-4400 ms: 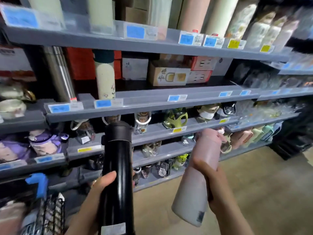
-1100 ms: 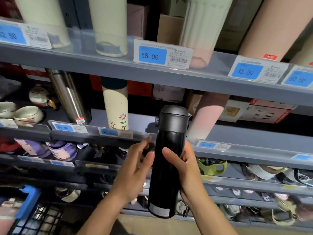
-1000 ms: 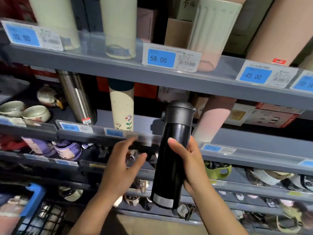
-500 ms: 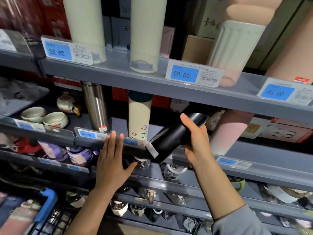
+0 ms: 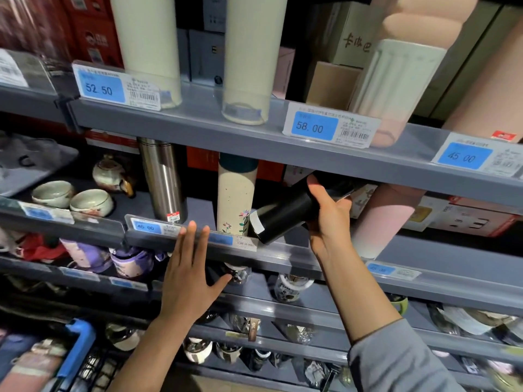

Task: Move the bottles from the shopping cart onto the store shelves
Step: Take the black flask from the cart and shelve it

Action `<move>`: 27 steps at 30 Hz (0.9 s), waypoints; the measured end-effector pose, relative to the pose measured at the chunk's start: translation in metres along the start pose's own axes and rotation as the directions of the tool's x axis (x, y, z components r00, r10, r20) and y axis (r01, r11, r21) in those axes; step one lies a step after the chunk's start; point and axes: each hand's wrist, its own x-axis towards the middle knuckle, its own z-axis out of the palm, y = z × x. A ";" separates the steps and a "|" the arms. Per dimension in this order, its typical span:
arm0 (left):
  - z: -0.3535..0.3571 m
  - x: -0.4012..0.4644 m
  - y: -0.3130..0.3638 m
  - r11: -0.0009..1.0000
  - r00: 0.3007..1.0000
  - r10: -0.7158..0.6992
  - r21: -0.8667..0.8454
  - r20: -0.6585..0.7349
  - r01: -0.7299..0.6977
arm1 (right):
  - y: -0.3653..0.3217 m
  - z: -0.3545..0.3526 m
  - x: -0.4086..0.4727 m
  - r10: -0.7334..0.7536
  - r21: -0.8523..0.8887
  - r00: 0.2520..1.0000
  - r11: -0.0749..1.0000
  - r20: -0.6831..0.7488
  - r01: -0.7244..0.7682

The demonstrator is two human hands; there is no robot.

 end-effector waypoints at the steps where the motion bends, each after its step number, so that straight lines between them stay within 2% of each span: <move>1: 0.000 0.000 0.000 1.000 1.000 0.002 -0.004 -0.001 -0.002 | 0.001 0.000 0.000 -0.012 -0.004 1.000 1.000 0.000 0.012; 4: 0.000 0.000 0.000 1.000 1.000 0.008 -0.017 -0.008 -0.008 | 0.003 -0.001 0.003 -0.092 -0.028 0.996 0.995 0.008 0.092; 8: -0.002 0.000 0.001 0.999 1.000 -0.005 -0.037 -0.008 0.005 | 0.011 -0.008 0.010 -0.170 -0.217 0.985 0.962 0.011 0.168; 12: -0.003 0.001 0.001 0.999 1.000 -0.013 -0.032 0.016 0.014 | 0.021 -0.017 0.008 -0.246 -0.456 0.962 0.846 0.123 0.275; 16: -0.003 0.000 -0.002 1.000 1.000 0.000 -0.020 0.026 0.001 | 0.023 -0.013 0.003 -0.333 -0.551 0.926 0.746 0.179 0.375; 22: -0.003 0.001 -0.005 0.999 1.000 0.012 0.030 0.011 -0.013 | 0.027 -0.006 0.010 -0.345 -0.655 0.935 0.687 0.087 0.314; 27: 0.001 0.001 -0.008 0.998 1.000 0.021 0.066 -0.007 -0.020 | 0.031 -0.010 0.011 -0.351 -0.684 0.931 0.655 0.100 0.321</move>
